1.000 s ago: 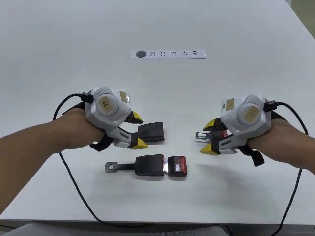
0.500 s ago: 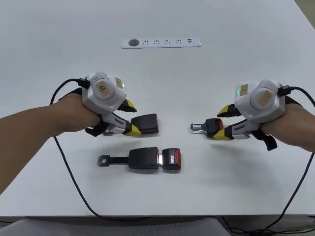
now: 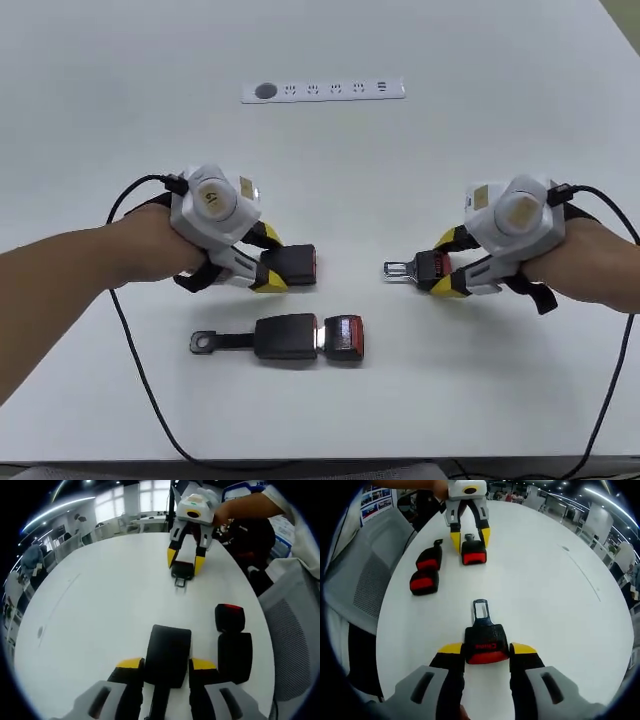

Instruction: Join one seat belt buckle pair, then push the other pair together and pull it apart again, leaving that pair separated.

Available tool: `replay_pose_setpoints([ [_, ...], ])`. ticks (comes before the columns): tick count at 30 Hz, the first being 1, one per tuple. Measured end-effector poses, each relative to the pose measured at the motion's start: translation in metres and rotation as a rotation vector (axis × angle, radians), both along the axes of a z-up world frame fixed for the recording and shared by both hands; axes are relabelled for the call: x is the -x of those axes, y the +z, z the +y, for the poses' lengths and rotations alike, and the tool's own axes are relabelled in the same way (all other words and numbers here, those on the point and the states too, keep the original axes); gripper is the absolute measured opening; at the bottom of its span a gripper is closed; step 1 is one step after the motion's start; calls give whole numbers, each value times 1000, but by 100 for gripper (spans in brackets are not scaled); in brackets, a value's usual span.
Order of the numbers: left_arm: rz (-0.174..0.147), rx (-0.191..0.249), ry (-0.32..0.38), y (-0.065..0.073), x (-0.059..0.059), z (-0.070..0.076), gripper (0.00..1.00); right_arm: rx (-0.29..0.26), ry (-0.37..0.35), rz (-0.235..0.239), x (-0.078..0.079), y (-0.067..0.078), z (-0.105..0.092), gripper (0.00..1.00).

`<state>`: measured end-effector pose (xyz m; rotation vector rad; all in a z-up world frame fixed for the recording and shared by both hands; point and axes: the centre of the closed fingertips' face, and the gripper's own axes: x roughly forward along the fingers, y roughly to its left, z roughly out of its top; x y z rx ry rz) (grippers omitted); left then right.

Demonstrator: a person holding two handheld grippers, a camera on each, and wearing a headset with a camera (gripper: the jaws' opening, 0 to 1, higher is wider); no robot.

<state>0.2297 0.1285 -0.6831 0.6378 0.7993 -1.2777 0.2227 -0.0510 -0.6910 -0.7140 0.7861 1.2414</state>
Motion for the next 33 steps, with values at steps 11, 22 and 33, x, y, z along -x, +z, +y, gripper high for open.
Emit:
replay_pose_setpoints([
  [11,-32,-34,-60,-6,-2,3,35,27,38,21,-1,-3,0,33],
  [22,-56,-39,-66,-5,3,-2,33,18,39,21,-1,-4,0,33],
  [33,-60,-55,-66,-6,4,0,33,25,11,2,-3,-2,17,33],
])
